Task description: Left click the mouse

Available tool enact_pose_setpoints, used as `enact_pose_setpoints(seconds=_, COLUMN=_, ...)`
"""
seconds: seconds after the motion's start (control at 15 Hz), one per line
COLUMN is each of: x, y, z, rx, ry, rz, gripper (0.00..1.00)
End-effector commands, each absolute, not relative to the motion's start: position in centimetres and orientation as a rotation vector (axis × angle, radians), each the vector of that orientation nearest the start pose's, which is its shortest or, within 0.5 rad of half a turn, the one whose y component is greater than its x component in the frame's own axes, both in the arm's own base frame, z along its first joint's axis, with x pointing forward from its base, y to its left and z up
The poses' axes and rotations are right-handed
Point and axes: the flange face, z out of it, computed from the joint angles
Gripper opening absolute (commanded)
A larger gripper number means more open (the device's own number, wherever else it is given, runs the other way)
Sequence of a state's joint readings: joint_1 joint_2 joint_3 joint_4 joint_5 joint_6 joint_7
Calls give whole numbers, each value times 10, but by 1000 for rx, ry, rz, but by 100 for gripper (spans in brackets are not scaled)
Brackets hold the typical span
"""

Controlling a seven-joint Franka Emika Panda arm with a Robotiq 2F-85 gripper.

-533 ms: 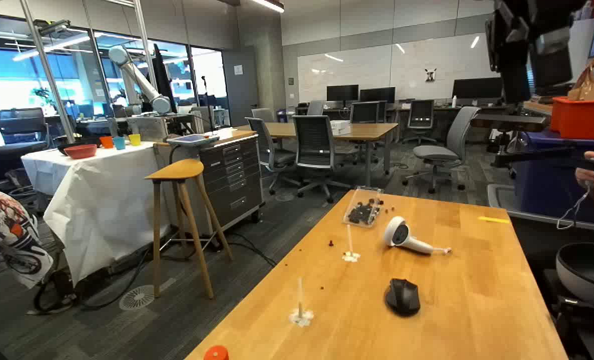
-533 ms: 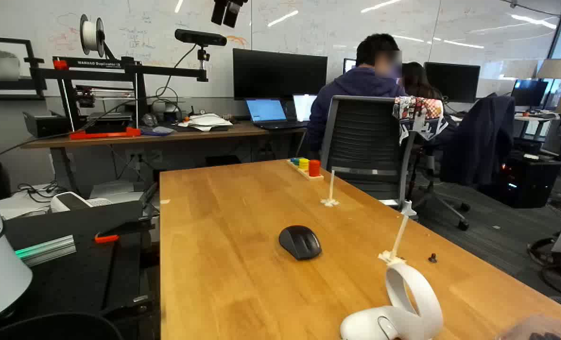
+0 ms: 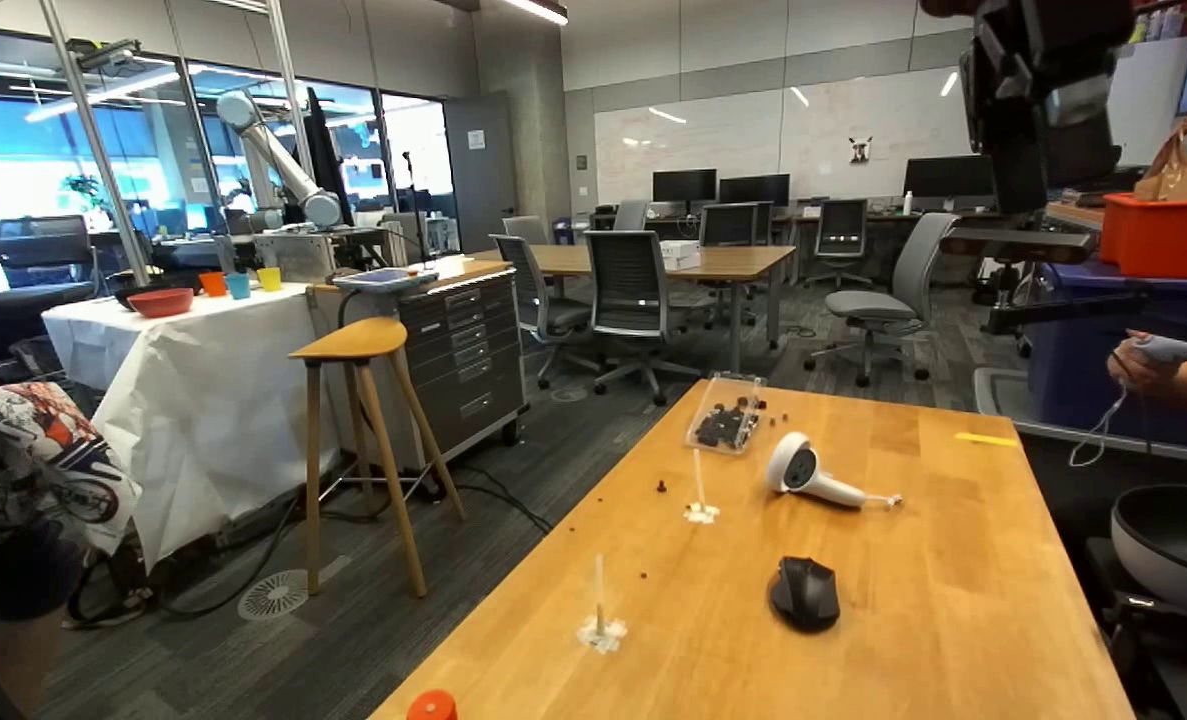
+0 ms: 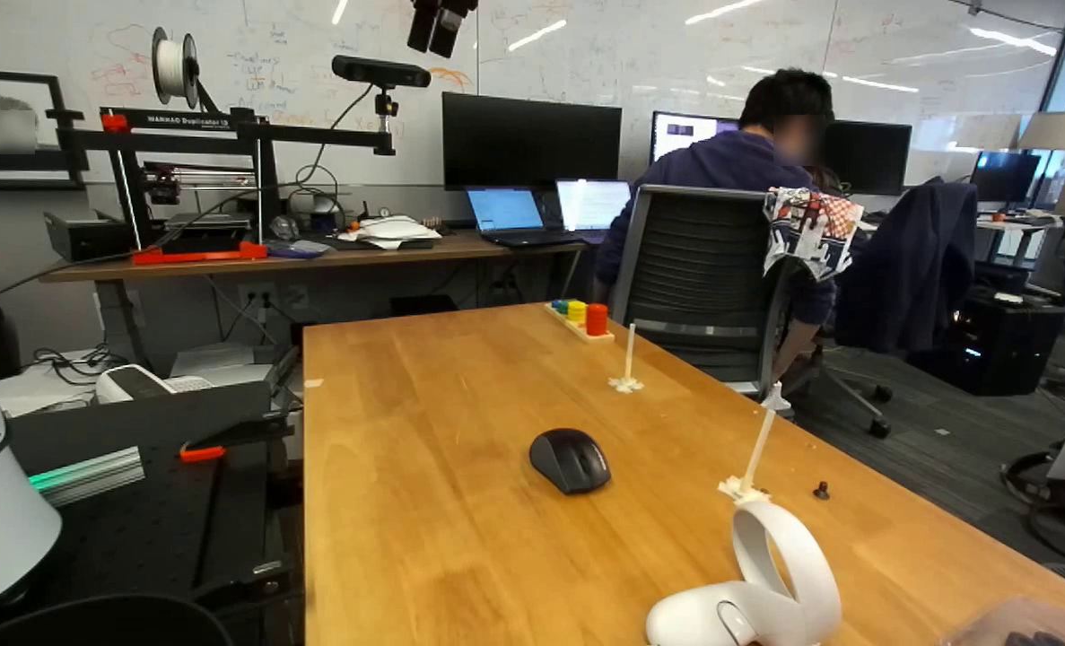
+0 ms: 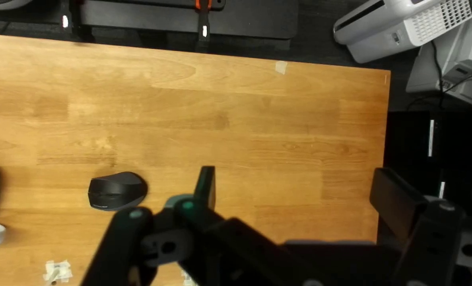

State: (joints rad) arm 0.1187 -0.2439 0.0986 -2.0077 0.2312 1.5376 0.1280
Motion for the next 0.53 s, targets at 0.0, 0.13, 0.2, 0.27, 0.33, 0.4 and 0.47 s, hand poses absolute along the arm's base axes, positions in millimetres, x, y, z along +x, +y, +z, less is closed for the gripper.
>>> enact_pose_setpoints(seconds=0.0, x=455, y=105, z=531, rx=-3024, ry=-42, rz=329, gripper=100)
enact_pose_setpoints(seconds=0.13, x=465, y=81, z=522, rx=-3066, ry=26, rz=281, gripper=100)
enact_pose_setpoints(seconds=0.2, x=471, y=67, z=519, rx=-3088, ry=68, rz=235, gripper=100)
enact_pose_setpoints(seconds=0.27, x=477, y=54, z=517, rx=-3102, ry=107, rz=187, gripper=100)
enact_pose_setpoints(seconds=0.33, x=484, y=40, z=516, rx=-3111, ry=152, rz=123, gripper=100)
enact_pose_setpoints(seconds=0.4, x=490, y=29, z=516, rx=-3113, ry=190, rz=70, gripper=94)
enact_pose_setpoints(seconds=0.47, x=497, y=16, z=514, rx=-3105, ry=241, rz=2, gripper=74)
